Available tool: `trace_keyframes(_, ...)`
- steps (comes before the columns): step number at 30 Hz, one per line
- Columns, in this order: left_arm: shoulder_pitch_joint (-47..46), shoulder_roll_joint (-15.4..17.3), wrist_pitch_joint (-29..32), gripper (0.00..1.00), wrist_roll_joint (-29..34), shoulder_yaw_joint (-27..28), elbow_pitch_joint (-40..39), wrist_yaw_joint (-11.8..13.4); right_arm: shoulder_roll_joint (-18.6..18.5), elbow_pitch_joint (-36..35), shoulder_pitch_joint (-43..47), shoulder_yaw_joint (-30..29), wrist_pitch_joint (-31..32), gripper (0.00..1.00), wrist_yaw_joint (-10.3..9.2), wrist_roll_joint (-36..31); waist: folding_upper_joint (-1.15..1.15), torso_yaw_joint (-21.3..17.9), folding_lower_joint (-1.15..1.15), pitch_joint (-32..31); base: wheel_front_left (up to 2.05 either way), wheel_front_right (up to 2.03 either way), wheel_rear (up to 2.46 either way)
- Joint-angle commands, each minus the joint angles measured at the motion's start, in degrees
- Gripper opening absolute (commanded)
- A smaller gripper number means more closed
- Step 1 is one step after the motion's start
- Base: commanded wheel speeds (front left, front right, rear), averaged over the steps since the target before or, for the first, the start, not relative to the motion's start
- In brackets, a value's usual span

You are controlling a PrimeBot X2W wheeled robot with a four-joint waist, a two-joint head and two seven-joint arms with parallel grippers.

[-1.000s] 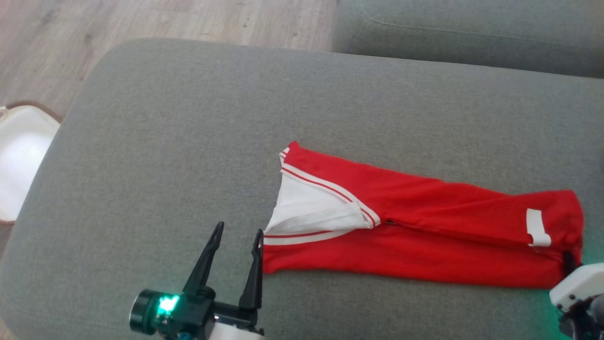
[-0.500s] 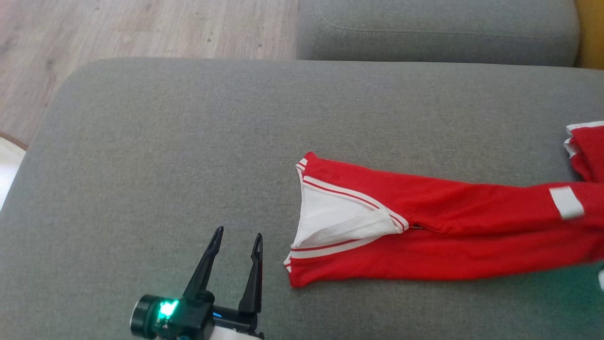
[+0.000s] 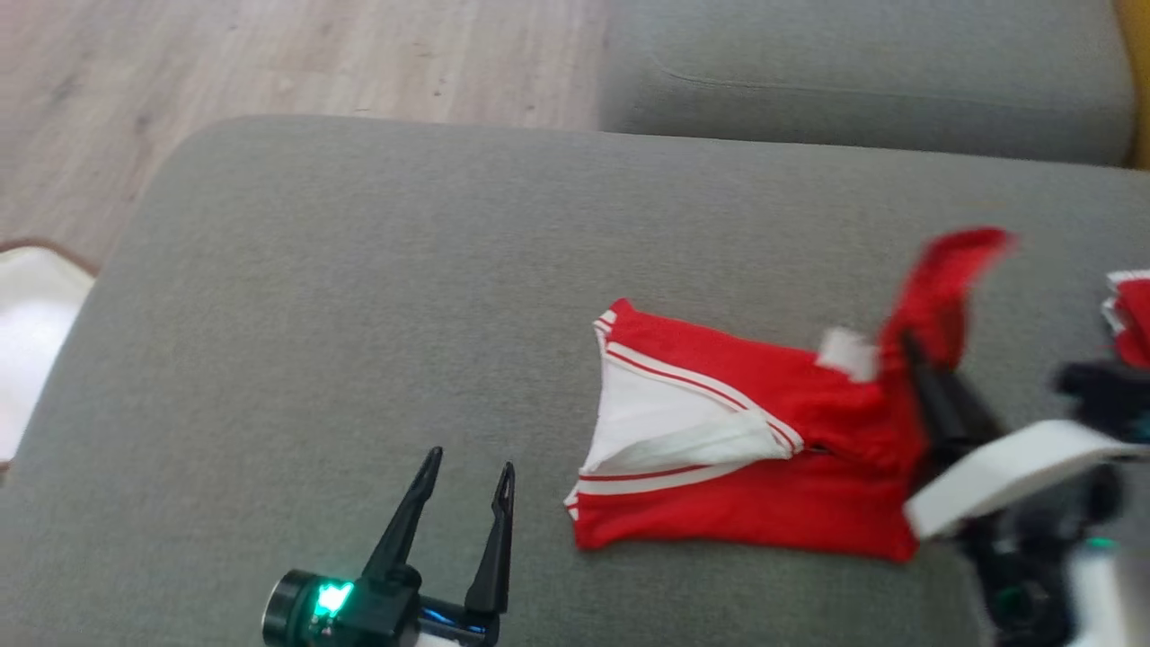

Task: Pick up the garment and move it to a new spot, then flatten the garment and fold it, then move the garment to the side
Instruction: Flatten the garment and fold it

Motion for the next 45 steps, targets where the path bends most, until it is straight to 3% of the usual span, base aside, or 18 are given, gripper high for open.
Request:
trace_keyframes(1,-0.8,-0.4,-0.5,1.00,0.5,1.9,-1.4,-0.3,0.1,-1.7,-3.0,3.4,-0.6,0.00,0.39,0.0,0.00,1.4,0.00,-0.2,0.00,0.00,0.00)
trace_keyframes(16,-0.9,-1.8,-0.5,1.00,1.4,2.5,0.2,-2.3,0.9,16.7,-10.5,26.1,-7.9,0.00,0.39,8.5,0.00,7.2,0.00,0.2,0.00,0.00,0.00)
trace_keyframes(17,-0.9,-1.9,-0.5,1.00,1.5,2.6,0.2,-2.4,0.9,17.9,-10.9,27.0,-8.7,0.65,0.39,9.0,0.00,7.3,0.00,0.2,0.00,0.00,0.00)
trace_keyframes(18,-0.9,-2.0,-0.5,1.00,1.6,2.8,0.1,-2.4,0.9,18.8,-11.3,27.5,-9.7,1.00,0.39,9.3,0.00,7.3,0.00,0.1,0.00,0.00,0.00)
trace_keyframes(21,-0.6,-2.2,-0.5,1.00,1.8,3.4,-0.1,-2.4,0.9,20.4,-12.5,27.9,-14.5,1.00,0.39,10.6,0.00,7.0,0.00,-0.2,0.00,0.00,0.00)
trace_keyframes(26,0.5,-2.7,-0.5,1.00,2.4,4.8,-1.6,-2.3,0.6,20.8,-11.9,23.8,-24.6,1.00,0.39,3.9,0.00,4.3,0.00,-1.9,0.00,0.00,0.00)
trace_keyframes(29,1.7,-3.0,-0.5,1.00,2.2,6.4,-2.8,-1.8,-1.6,19.2,-9.2,21.1,-30.0,1.00,0.39,-0.5,0.00,2.1,0.00,-3.0,0.00,0.00,0.00)
trace_keyframes(32,3.0,-3.3,-0.5,1.00,2.3,8.6,-4.0,-0.9,-6.2,18.0,-6.0,20.0,-34.2,1.00,0.39,-6.5,0.00,-0.1,0.00,-4.0,0.00,0.00,0.00)
trace_keyframes(37,5.3,-3.8,-0.5,1.00,3.0,11.8,-6.6,-1.2,-8.2,15.1,0.0,14.0,-35.9,1.00,0.39,-10.5,0.00,-2.7,0.00,-5.9,0.00,0.00,0.00)
trace_keyframes(45,8.9,-4.4,-0.5,1.00,6.0,14.9,-7.4,-2.4,-5.8,10.3,9.1,7.3,-36.0,1.00,0.39,-16.7,0.00,-4.0,0.00,-7.9,0.00,0.00,0.00)
